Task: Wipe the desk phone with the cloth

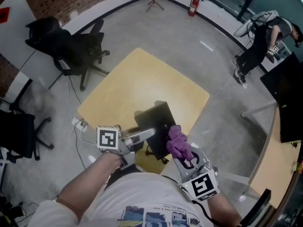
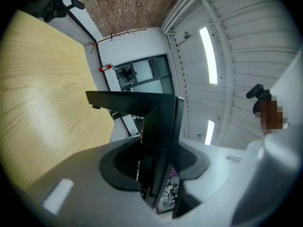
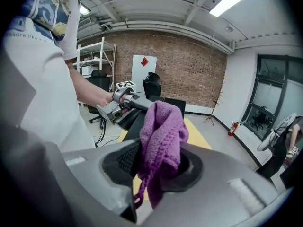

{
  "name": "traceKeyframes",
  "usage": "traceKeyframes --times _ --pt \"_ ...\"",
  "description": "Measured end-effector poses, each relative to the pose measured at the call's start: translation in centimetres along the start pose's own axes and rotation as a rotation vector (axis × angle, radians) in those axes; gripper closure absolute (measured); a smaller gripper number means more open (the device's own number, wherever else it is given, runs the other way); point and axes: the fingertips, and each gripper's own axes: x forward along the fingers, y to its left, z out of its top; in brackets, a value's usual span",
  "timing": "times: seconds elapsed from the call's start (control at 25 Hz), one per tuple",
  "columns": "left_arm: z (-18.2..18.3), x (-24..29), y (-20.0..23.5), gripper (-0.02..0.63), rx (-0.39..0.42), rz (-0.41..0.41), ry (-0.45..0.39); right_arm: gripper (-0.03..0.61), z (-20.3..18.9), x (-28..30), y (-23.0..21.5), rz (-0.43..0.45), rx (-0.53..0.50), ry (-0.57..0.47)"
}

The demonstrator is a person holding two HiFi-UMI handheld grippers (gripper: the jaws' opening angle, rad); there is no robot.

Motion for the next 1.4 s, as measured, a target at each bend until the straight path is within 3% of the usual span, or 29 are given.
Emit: traceKeyframes --times 0.28,0.48,0.68,1.4 --pt "-1.6 0.2 -0.5 0.425 0.027 0.015 0.05 0.474 6.6 -0.8 -3.9 -0.073 -0.035 -0.152" --pt "-3.7 0.4 -1.4 0.426 0.032 -0.007 0.097 0.474 9.2 1.3 -5.5 -0.103 -0.095 -0.158" --pt "-4.3 0.3 -1.9 0.428 0.035 -0.037 0.087 0.474 7.6 2.3 -3.7 -0.07 -0.131 -0.124" --pt "-1.6 -2.3 -2.4 0.428 0.029 -0.039 0.022 0.476 -0.4 -2.3 2.3 -0.017 -0.027 0.041"
